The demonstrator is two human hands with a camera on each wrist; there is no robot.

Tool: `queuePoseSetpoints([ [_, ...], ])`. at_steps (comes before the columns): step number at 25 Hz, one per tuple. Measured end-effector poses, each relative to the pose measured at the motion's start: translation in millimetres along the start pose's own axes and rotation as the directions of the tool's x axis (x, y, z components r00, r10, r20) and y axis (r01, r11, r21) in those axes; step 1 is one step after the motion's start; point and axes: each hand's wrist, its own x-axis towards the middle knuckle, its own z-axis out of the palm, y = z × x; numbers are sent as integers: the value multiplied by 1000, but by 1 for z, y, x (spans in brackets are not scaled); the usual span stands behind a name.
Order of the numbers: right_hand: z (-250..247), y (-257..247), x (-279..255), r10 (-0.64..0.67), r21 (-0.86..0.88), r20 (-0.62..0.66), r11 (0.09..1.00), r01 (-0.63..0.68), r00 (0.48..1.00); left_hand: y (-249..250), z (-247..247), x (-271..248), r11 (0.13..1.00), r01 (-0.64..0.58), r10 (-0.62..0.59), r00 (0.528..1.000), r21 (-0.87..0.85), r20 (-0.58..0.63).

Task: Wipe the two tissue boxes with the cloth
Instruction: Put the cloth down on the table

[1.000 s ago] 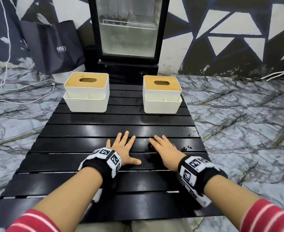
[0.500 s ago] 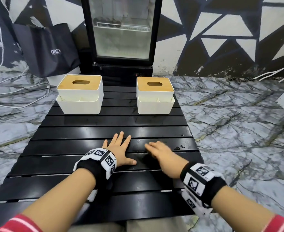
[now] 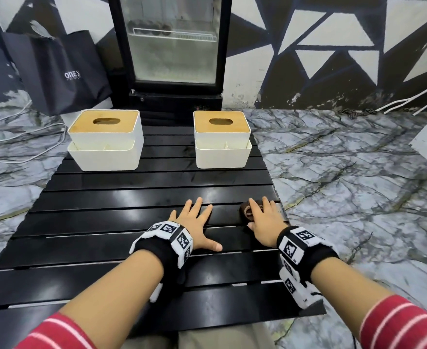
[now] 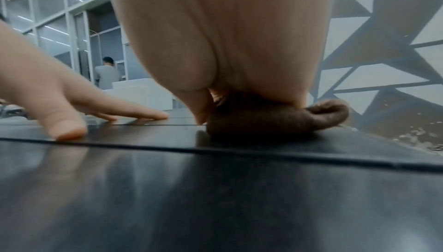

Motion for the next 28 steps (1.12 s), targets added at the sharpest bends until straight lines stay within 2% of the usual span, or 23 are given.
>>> queuePoseSetpoints([
  [2, 7, -3, -8, -93, -40, -14, 995, 92, 996, 0, 1, 1, 1000, 3, -3, 1000, 8, -3],
  [4, 11, 1, -20, -210, -71, 27, 975, 211, 977, 1, 2, 1, 1000, 7, -7, 1000, 8, -3],
  [6, 8, 9, -27, -253, -104, 52, 961, 257, 966, 0, 2, 1, 1000, 5, -5, 1000, 11, -2],
  [9, -5, 15, -11, -144, -86, -15, 986, 142, 990, 0, 2, 2, 1000, 0, 0, 1000, 18, 7],
  [12, -15, -2, 8, -26, -35, -36, 999, 25, 999, 0, 3, 1, 1000, 3, -4, 1000, 20, 9],
  [14, -10, -20, 4, -39, -44, -16, 998, 39, 999, -1, 3, 3, 1000, 4, -4, 1000, 19, 9],
  [16, 1, -30, -11, -137, -102, 12, 985, 137, 991, -2, 3, 3, 1000, 1, -1, 1000, 18, 9],
  [19, 4, -16, -25, -250, -157, 76, 953, 260, 965, -2, 3, 2, 1000, -2, 2, 1000, 21, 12],
  [22, -5, -3, -14, -184, -107, 52, 976, 189, 981, -1, 3, 2, 1000, 1, -1, 1000, 13, 15],
  [25, -6, -20, -12, -69, -77, 11, 995, 70, 998, 0, 3, 2, 1000, 5, -5, 1000, 3, 20],
  [28, 1, -32, -24, -108, -104, 45, 988, 112, 993, 0, 2, 2, 1000, 3, -3, 1000, 3, 20],
])
